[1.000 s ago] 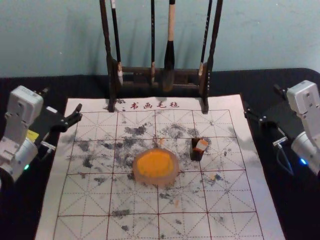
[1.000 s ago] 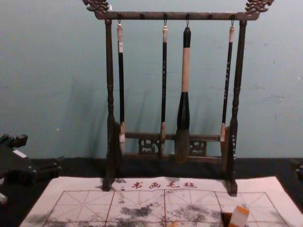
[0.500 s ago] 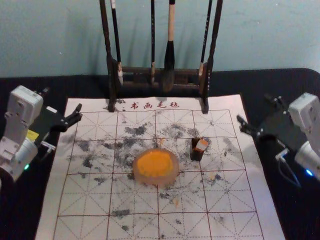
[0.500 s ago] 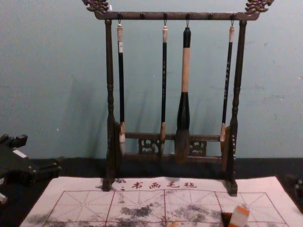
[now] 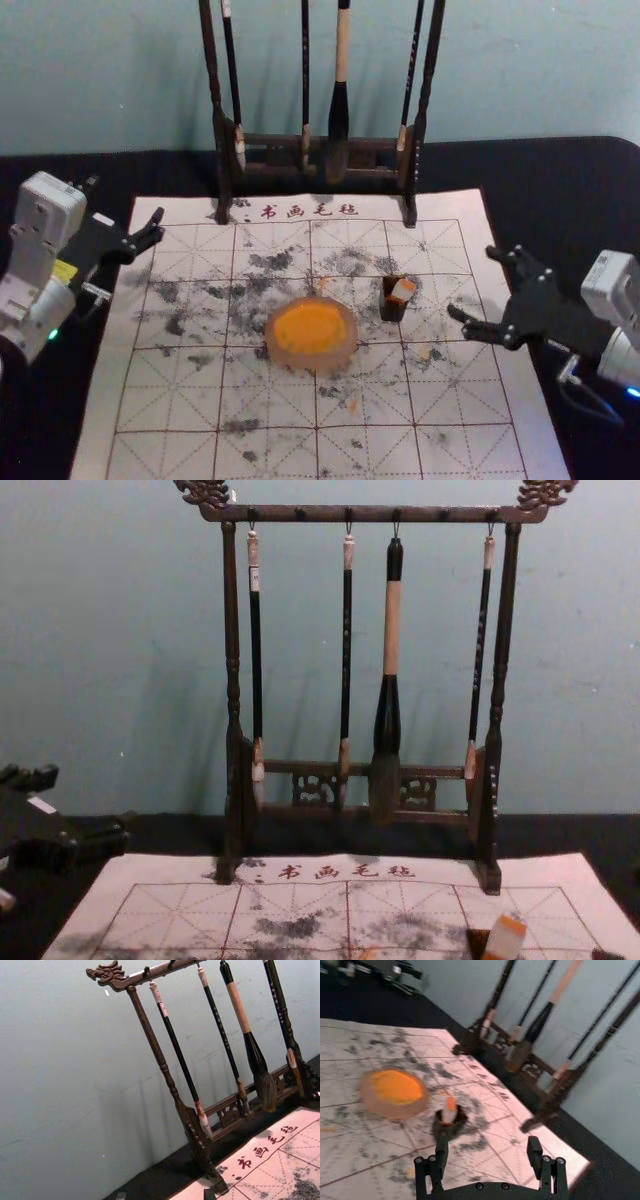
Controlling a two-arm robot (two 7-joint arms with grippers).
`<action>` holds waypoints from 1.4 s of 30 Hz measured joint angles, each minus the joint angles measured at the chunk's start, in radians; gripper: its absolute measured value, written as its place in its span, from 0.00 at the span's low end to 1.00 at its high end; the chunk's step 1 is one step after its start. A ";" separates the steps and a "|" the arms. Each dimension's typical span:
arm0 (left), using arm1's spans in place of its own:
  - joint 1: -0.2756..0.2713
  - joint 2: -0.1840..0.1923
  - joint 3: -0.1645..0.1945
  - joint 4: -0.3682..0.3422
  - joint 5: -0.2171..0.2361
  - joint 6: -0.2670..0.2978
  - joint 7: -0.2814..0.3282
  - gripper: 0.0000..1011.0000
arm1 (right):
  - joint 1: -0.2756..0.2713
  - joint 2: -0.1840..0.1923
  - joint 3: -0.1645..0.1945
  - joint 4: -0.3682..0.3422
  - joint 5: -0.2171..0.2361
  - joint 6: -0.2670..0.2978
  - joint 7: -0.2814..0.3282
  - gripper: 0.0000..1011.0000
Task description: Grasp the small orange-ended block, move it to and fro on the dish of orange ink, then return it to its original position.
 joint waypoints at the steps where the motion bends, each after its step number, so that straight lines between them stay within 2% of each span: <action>1: 0.000 0.000 0.000 0.000 0.000 0.000 0.000 0.99 | 0.001 -0.001 -0.002 0.000 0.002 -0.003 0.010 0.99; 8: 0.000 0.000 0.000 0.000 0.000 0.000 0.000 0.99 | 0.029 -0.032 -0.019 0.019 0.010 0.008 0.084 0.99; 12: 0.000 0.000 0.000 0.000 0.000 0.000 0.000 0.99 | 0.047 -0.054 -0.027 0.029 0.004 0.023 0.097 0.99; 18: 0.000 0.000 0.000 0.000 0.000 0.000 0.000 0.99 | 0.089 -0.104 -0.044 0.043 -0.017 0.091 0.119 0.99; 26: 0.000 0.000 0.000 0.000 0.000 0.000 0.000 0.99 | 0.123 -0.142 -0.055 0.063 -0.047 0.130 0.138 0.99; 42: 0.000 0.000 0.000 0.000 0.000 0.000 0.000 0.99 | 0.137 -0.174 -0.039 0.068 -0.088 0.202 0.151 0.99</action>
